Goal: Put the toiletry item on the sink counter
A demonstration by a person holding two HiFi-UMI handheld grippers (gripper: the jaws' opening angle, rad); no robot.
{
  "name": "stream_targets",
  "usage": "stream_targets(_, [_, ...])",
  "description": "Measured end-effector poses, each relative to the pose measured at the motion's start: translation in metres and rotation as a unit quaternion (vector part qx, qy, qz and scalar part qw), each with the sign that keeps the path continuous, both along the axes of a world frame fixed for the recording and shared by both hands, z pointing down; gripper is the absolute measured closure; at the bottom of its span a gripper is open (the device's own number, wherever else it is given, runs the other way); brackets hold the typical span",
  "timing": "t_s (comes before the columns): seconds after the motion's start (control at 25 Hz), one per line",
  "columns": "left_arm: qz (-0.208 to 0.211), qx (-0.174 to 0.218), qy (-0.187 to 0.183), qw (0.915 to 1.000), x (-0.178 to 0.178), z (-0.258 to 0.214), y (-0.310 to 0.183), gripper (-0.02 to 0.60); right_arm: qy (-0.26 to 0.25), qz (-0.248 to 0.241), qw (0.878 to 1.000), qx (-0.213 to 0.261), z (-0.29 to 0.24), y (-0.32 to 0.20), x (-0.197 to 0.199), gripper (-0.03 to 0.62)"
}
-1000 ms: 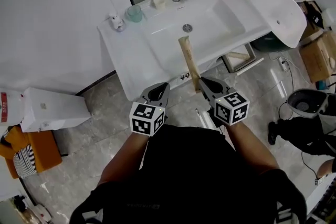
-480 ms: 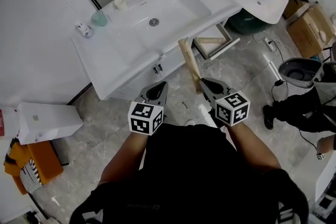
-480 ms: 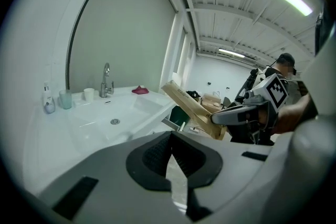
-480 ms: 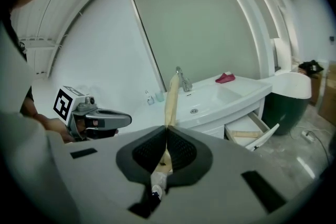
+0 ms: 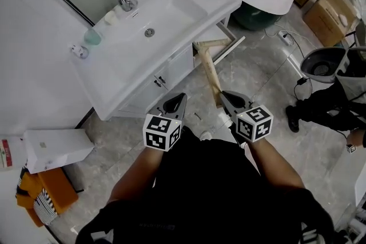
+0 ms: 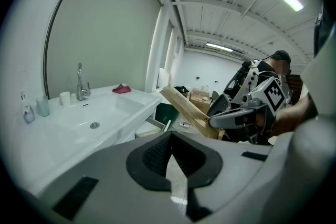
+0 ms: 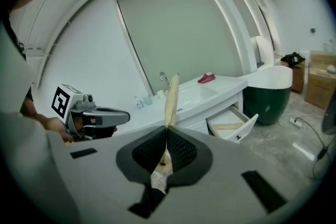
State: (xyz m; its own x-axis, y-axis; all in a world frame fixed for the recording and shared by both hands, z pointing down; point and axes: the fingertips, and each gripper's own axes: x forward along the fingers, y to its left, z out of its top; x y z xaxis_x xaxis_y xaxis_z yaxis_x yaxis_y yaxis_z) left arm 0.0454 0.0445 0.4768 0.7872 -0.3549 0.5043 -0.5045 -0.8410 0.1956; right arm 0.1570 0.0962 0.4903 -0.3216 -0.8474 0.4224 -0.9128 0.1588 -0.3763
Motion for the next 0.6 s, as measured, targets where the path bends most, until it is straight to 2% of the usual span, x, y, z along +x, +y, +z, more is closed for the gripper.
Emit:
stream_targets(0.32, [0.039, -0.014, -0.012, 0.9991, 0.032, 0.011, -0.004, 0.577, -0.021, 0.052, 0.998, -0.012, 0.015, 0.005, 0.032, 0.589])
stream_targets(0.6, [0.063, -0.015, -0.007, 0.9979, 0.076, 0.016, -0.033, 0.577, -0.015, 0.084, 0.996, -0.021, 0.021, -0.006, 0.074, 0.589])
